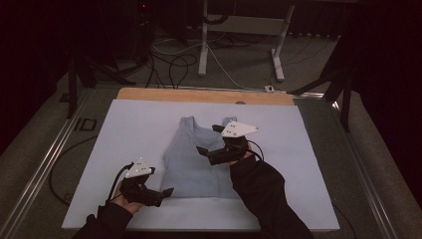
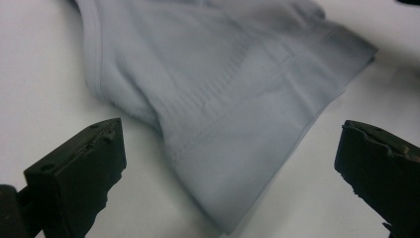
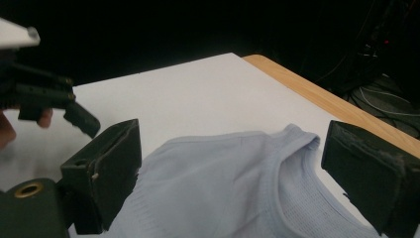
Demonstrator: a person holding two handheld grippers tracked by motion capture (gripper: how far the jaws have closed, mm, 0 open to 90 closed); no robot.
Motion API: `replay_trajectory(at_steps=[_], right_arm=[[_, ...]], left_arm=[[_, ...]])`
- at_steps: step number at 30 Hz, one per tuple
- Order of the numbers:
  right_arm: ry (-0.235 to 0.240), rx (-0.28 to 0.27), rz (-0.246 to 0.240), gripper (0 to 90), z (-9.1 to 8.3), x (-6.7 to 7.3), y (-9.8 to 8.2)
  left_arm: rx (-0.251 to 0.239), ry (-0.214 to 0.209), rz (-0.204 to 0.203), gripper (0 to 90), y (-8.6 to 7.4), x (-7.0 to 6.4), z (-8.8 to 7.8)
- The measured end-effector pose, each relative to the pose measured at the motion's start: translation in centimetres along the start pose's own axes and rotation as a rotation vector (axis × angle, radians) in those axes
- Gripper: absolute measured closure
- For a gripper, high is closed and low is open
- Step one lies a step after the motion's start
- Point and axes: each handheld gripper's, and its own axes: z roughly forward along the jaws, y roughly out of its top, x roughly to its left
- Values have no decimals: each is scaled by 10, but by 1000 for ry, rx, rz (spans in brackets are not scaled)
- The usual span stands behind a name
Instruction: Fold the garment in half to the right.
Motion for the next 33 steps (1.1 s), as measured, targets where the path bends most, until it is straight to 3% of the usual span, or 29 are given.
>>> replay_trajectory(at_steps=[9, 15, 20, 33], right_arm=[[6, 4, 2, 85, 19, 1, -3], [22, 25, -1, 85, 33, 3, -6], [28, 46, 0, 85, 39, 4, -9], [34, 57, 12, 85, 46, 5, -12]], left_arm=[[83, -32, -60, 21, -10, 8, 15], [111, -39, -99, 131, -12, 15, 20], [149, -74, -112, 199, -14, 18, 28], [149, -143, -155, 379, -11, 23, 32]])
